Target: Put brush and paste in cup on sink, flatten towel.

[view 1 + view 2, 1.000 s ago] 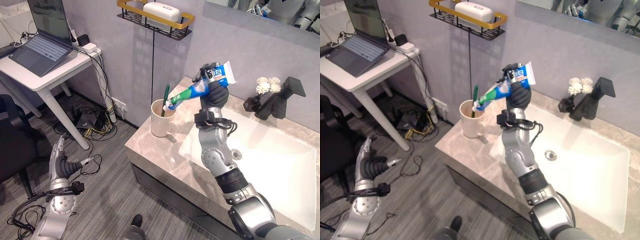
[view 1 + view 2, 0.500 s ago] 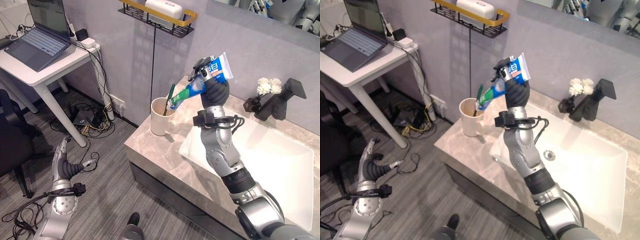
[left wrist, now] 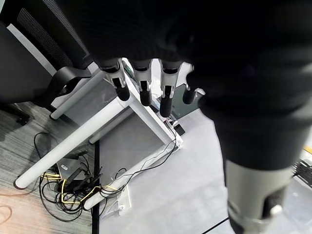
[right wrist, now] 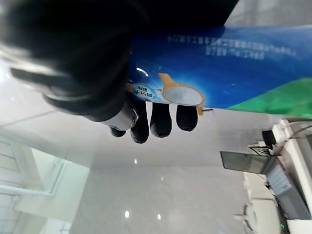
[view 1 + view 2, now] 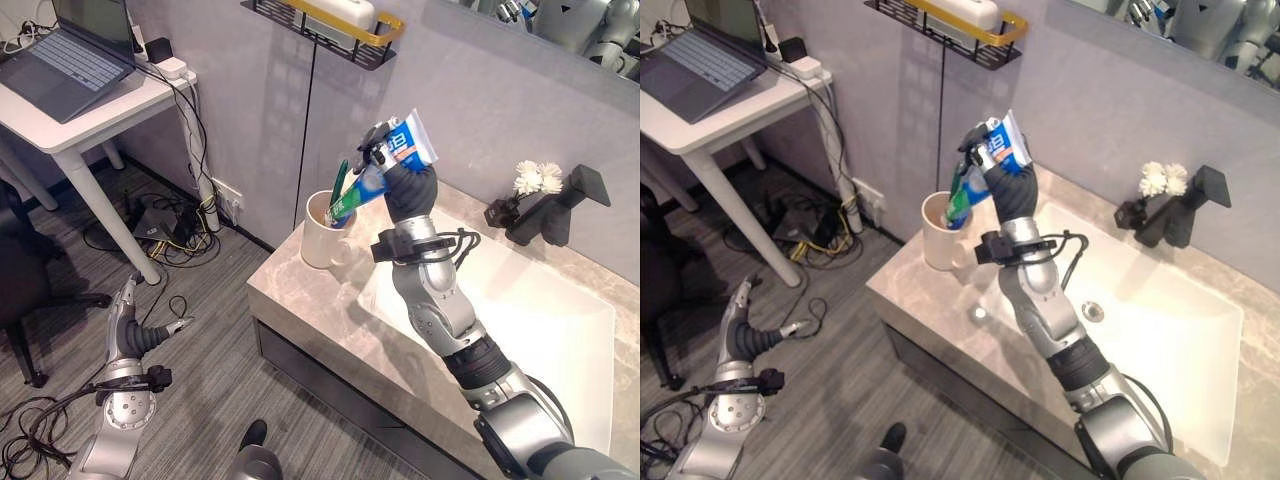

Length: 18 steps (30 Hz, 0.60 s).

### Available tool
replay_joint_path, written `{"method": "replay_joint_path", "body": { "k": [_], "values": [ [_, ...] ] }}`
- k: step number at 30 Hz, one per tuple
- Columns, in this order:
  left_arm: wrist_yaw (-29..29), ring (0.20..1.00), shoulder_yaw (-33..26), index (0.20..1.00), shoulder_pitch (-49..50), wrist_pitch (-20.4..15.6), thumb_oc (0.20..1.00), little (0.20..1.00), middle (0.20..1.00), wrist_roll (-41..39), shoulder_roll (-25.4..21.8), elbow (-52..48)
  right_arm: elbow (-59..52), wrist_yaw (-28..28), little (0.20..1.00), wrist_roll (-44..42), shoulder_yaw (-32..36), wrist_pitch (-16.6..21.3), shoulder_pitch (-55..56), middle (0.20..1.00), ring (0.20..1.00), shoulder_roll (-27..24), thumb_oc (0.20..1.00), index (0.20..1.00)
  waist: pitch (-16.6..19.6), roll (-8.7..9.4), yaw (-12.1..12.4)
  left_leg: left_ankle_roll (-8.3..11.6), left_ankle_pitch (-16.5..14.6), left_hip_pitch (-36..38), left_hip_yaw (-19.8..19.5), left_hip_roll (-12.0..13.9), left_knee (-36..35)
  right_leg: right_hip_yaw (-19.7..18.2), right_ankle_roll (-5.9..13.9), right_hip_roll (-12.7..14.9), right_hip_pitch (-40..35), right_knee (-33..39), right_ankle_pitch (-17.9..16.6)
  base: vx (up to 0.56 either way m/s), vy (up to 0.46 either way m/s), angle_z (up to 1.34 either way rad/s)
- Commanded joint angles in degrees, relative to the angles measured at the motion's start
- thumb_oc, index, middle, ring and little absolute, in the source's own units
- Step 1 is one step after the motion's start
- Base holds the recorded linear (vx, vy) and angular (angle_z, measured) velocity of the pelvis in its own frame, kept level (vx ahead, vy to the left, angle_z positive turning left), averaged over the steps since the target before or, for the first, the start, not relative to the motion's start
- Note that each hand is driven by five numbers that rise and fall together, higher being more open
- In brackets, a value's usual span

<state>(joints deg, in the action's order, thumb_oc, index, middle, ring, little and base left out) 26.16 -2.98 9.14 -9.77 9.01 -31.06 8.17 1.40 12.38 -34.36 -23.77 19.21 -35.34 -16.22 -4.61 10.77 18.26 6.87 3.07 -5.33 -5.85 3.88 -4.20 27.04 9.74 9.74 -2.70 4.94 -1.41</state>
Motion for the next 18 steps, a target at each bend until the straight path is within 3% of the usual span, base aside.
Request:
{"method": "replay_joint_path", "body": {
  "k": [1, 17, 18],
  "values": [
    [0.7, 1.0, 1.9, 1.0, -1.4, -1.9, 1.0, 1.0, 1.0, -0.2, -3.7, 0.4, -1.8, -0.5, 0.2, 0.7, -0.2, 2.1, -6.6, 0.2, 0.2, -1.7, 0.2, 0.2, 3.0, 2.49, 0.6, -1.69, 2.9, -4.6, -0.1, -0.3, -0.8, -4.5, 1.38, 3.7, -3.3, -0.3, -4.4, 0.0, 0.0, 0.0],
    [0.9, 1.0, 4.1, 1.0, -1.4, -1.9, 1.0, 1.0, 1.0, -1.6, -2.8, 0.9, 0.7, -0.1, 0.2, 2.1, -2.2, 0.9, -6.8, 0.2, 0.2, -1.6, 0.2, 0.2, 2.7, 2.36, 0.2, -1.91, 2.9, -5.2, 0.1, -0.1, -0.8, -5.1, 1.42, 3.4, -2.3, -0.1, -4.9, 0.0, 0.0, 0.0],
    [0.8, 1.0, 4.3, 1.0, -1.2, -1.8, 1.0, 1.0, 1.0, -1.7, -2.8, 0.6, 0.8, -0.2, 0.464, 2.1, -2.4, 0.8, -6.7, 0.464, 0.464, -1.7, 0.464, 0.464, 2.7, 2.38, 0.2, -1.94, 2.9, -5.3, 0.0, -0.1, -0.8, -5.1, 1.48, 3.4, -2.2, -0.1, -4.9, 0.0, 0.0, 0.0]
  ]
}}
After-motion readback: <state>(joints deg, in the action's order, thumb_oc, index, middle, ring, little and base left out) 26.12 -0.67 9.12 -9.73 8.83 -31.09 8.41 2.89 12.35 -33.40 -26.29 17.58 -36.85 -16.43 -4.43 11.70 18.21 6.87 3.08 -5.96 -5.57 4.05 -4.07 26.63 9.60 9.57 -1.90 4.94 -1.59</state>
